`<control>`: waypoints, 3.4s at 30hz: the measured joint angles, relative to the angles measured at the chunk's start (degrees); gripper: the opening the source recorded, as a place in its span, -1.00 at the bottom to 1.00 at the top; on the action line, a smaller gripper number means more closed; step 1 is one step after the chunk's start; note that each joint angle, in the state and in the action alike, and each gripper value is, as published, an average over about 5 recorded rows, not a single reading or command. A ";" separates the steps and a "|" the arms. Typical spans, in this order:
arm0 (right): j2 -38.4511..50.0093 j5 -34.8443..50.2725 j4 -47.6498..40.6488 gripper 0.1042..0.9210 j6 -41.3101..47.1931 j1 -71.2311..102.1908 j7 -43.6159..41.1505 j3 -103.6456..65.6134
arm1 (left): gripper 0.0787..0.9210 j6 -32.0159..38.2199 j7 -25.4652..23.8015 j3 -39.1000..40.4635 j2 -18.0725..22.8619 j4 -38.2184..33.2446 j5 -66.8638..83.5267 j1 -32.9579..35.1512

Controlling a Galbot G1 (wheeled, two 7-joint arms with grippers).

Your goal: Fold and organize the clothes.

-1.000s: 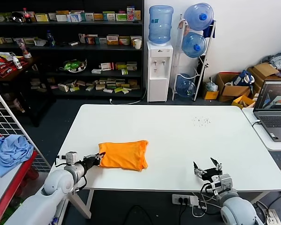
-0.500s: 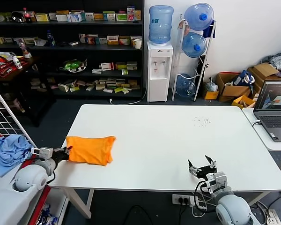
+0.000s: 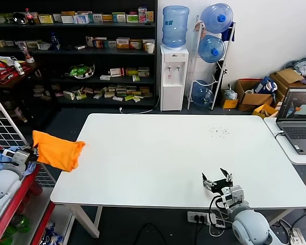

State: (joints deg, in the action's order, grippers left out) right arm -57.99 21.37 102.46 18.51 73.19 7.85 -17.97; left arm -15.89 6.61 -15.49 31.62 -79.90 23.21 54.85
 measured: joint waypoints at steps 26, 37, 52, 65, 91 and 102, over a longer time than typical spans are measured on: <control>-1.71 -1.87 0.75 0.76 -0.71 3.02 -0.40 -1.49 | -0.82 -3.42 6.80 4.22 4.20 -8.80 4.53 1.44; -1.27 -2.67 0.43 0.76 -1.27 4.11 -0.85 -2.41 | -0.82 -8.02 14.46 6.70 10.70 -20.50 16.22 4.14; -0.75 -2.94 -0.47 0.76 -5.00 5.51 -2.93 -4.45 | -0.82 -6.88 20.49 13.00 29.80 -20.72 17.82 1.95; 0.36 -1.49 -0.61 0.76 -7.70 7.34 -3.32 -7.71 | -0.82 -0.23 22.31 20.07 50.40 -12.20 11.19 -0.39; -1.37 -0.80 -0.25 0.76 -8.32 8.44 -2.17 -11.35 | 0.26 19.84 11.03 26.01 55.72 -8.96 5.91 2.07; -4.44 -1.24 1.44 0.76 -7.11 7.43 -5.46 -14.38 | 0.76 27.94 6.83 18.49 40.47 -15.27 -2.53 10.34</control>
State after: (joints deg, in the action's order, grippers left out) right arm -62.43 20.13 103.90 11.41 80.62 2.39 -32.36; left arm 12.05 13.44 3.01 72.08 -95.16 20.67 65.18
